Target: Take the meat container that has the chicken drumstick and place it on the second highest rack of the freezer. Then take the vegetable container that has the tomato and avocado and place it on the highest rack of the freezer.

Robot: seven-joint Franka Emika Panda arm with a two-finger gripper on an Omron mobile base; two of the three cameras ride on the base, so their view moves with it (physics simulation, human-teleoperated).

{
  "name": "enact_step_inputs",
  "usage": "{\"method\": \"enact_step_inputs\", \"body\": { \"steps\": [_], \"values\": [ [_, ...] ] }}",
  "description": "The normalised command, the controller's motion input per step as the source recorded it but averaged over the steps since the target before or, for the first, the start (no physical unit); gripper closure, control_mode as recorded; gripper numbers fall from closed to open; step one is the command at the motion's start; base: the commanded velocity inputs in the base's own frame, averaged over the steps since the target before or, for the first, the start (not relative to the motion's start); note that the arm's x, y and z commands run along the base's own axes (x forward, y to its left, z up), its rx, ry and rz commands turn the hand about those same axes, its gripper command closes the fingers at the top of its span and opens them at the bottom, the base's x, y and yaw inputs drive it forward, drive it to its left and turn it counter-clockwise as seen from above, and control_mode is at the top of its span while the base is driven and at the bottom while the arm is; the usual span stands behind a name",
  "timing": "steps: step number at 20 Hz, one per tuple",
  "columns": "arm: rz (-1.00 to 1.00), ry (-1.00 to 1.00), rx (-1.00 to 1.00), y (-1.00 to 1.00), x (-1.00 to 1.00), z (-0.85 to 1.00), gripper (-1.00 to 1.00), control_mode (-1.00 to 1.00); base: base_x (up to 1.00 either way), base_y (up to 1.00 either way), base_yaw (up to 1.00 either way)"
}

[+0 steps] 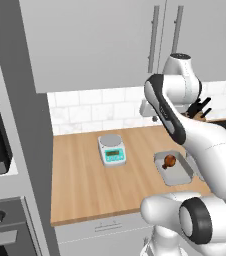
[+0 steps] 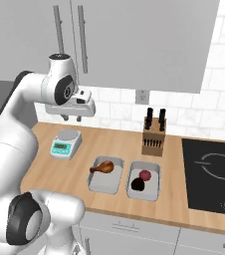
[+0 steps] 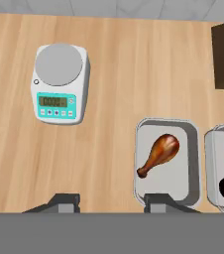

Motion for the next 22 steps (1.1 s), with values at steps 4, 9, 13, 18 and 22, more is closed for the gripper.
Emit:
{"method": "enact_step_inputs", "body": {
  "steps": [4,9,13,18,22],
  "values": [
    [0.0,0.0,-0.04,0.0,-0.2,-0.18,-1.0,-1.0,0.0,0.0,0.0],
    [0.0,0.05,-0.13,-0.18,-0.17,-0.92,-1.0,-1.0,0.0,0.0,0.0],
    [0.0,0.13,-0.08,-0.26,0.0,-1.0,-1.0,-1.0,0.0,0.0,0.0],
    [0.0,0.13,0.01,-0.38,0.0,-1.0,-1.0,-1.0,0.0,0.0,0.0],
    [0.0,0.18,0.01,-0.17,0.08,-1.0,-1.0,-1.0,0.0,0.0,0.0]
  ]
}}
